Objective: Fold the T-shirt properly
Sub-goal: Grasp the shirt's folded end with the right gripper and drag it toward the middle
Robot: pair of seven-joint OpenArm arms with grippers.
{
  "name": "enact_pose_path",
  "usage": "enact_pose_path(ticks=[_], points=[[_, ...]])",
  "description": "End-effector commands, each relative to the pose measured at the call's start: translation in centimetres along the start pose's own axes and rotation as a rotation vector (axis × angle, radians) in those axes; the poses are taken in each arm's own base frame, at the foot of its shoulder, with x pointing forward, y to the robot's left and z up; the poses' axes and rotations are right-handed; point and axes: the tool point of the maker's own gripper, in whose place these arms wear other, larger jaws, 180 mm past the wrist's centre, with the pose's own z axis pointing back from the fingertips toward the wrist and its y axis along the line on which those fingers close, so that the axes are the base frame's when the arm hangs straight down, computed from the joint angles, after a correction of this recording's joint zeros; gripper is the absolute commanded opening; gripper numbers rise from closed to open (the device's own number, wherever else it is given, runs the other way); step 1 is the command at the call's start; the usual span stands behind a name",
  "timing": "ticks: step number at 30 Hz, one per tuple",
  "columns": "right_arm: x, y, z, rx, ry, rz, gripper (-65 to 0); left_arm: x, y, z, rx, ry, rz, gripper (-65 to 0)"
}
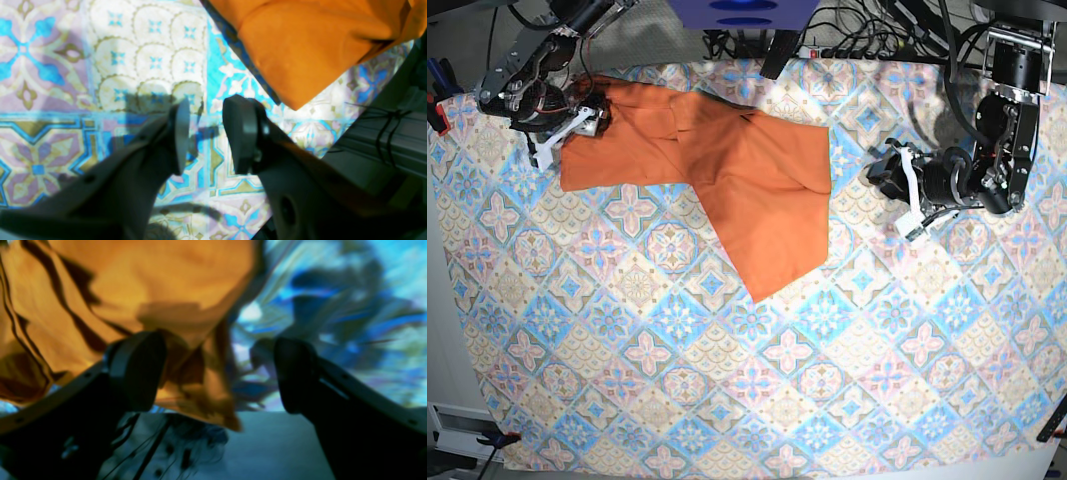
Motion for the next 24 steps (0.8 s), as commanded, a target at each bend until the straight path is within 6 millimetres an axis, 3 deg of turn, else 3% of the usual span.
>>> enact_pose_path(ticks=[1, 4, 10, 14, 18, 21, 24], points=[[0.7, -0.1, 0.1, 0.009, -0.022, 0.003, -13.5, 1.3, 0.5, 0.9, 0.013, -0.038, -0.021, -44.0], [-0.4, 0.4, -1.0, 0.041, 0.02, -0.012, -13.5, 1.3, 0.5, 0.9, 0.013, -0.038, -0.021, -44.0], [-1.4, 3.3, -3.2, 0.121, 0.1, 0.056, -13.5, 1.3, 0.5, 0.9, 0.013, -0.038, -0.021, -44.0], [-0.9, 4.7, -3.5, 0.141, 0.11, 0.119, -13.6, 1.3, 0.5, 0.9, 0.013, -0.038, -0.021, -44.1], [0.9, 5.8, -3.6, 0.154, 0.084, 0.159, -14.0, 1.3, 0.5, 0.8, 0.011, -0.037, -0.021, -44.2], [1.1, 6.0, -3.6, 0.156, 0.083, 0.168, -23.3, 1.1, 0.4, 0.8, 0.009, -0.034, -0.019, -44.2], [2.1, 6.3, -3.5, 0.157, 0.064, 0.174, -40.0, 1.1, 0.4, 0.8, 0.008, -0.033, -0.02, -44.2]])
